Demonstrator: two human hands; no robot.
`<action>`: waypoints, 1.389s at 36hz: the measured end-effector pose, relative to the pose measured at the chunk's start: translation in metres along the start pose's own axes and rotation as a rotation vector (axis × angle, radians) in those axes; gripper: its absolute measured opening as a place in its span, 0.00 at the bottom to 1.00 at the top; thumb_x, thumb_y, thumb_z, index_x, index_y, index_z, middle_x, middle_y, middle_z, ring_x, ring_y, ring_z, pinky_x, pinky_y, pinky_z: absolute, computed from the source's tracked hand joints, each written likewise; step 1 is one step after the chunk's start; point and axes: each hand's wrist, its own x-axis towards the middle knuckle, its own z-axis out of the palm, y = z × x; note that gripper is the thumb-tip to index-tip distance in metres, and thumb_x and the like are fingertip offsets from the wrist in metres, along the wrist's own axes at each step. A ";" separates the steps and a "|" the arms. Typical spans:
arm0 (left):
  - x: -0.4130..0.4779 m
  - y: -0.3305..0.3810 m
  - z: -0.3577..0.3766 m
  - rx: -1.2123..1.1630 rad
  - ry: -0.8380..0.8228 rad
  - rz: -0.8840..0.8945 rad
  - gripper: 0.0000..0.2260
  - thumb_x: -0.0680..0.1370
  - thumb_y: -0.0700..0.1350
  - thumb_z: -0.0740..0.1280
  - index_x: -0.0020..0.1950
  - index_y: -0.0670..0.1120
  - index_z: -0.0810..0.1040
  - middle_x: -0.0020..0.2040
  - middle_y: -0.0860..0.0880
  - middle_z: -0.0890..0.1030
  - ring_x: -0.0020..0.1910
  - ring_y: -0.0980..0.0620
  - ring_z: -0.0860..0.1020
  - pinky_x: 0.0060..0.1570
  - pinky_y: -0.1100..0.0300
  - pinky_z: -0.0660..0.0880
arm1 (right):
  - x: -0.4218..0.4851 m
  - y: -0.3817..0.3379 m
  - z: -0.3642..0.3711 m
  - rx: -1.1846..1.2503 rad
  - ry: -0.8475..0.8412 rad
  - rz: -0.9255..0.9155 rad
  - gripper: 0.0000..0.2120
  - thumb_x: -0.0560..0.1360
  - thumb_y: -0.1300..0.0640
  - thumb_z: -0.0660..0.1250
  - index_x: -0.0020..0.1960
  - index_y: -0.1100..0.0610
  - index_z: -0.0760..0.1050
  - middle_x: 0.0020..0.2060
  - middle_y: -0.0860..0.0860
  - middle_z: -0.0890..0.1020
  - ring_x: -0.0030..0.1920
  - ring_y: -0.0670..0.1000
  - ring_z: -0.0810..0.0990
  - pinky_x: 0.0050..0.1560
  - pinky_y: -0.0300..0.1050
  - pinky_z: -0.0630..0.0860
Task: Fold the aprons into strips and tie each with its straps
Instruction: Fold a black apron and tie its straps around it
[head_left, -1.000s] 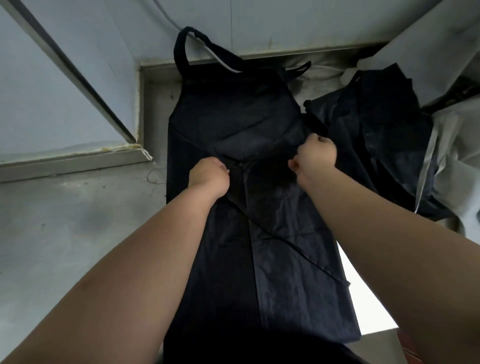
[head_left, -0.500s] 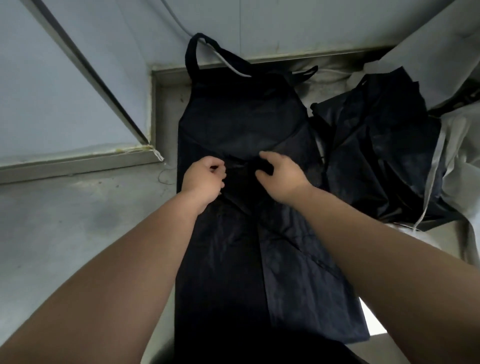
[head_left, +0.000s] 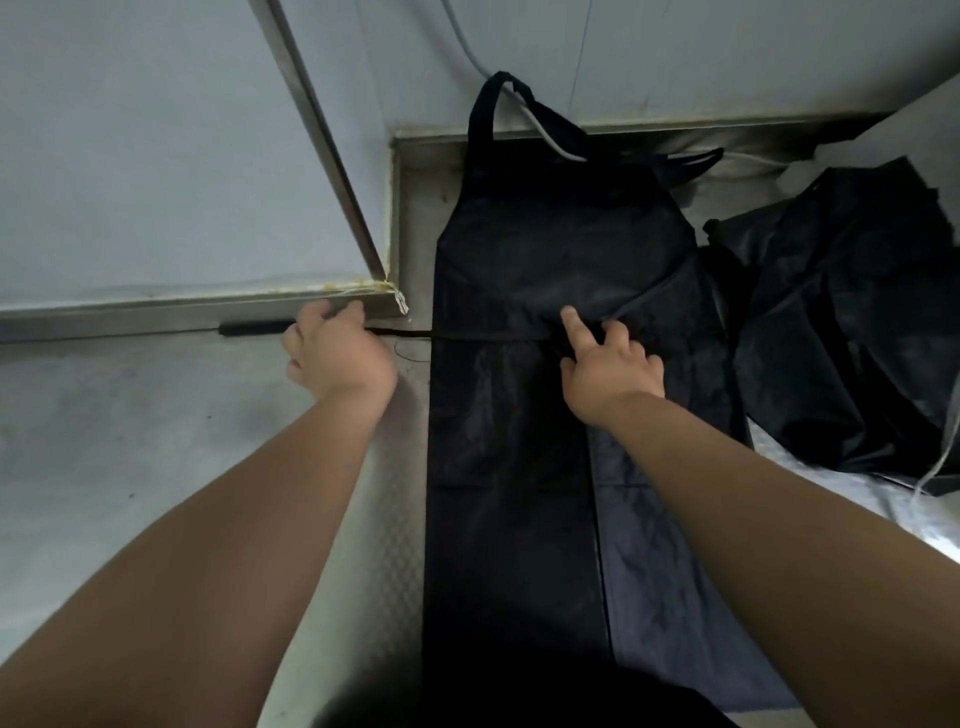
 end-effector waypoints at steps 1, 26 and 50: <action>-0.006 0.001 0.002 0.008 0.004 0.045 0.21 0.77 0.40 0.61 0.69 0.52 0.72 0.72 0.48 0.64 0.69 0.43 0.59 0.62 0.51 0.60 | -0.001 -0.001 0.000 0.011 0.017 0.002 0.28 0.82 0.48 0.50 0.76 0.43 0.37 0.75 0.57 0.54 0.69 0.59 0.62 0.68 0.55 0.58; -0.168 -0.021 0.020 0.032 -0.306 0.490 0.17 0.79 0.45 0.62 0.68 0.50 0.73 0.68 0.51 0.70 0.67 0.47 0.66 0.65 0.55 0.65 | -0.132 0.077 0.034 0.257 0.122 -0.078 0.21 0.80 0.51 0.56 0.73 0.52 0.63 0.70 0.54 0.65 0.65 0.58 0.70 0.65 0.51 0.67; -0.174 -0.023 0.049 0.195 -0.466 0.601 0.26 0.81 0.55 0.58 0.77 0.54 0.54 0.78 0.51 0.44 0.76 0.50 0.39 0.72 0.50 0.36 | -0.106 0.094 0.060 0.009 -0.051 -0.197 0.29 0.79 0.38 0.51 0.76 0.40 0.45 0.77 0.53 0.41 0.76 0.58 0.43 0.74 0.54 0.36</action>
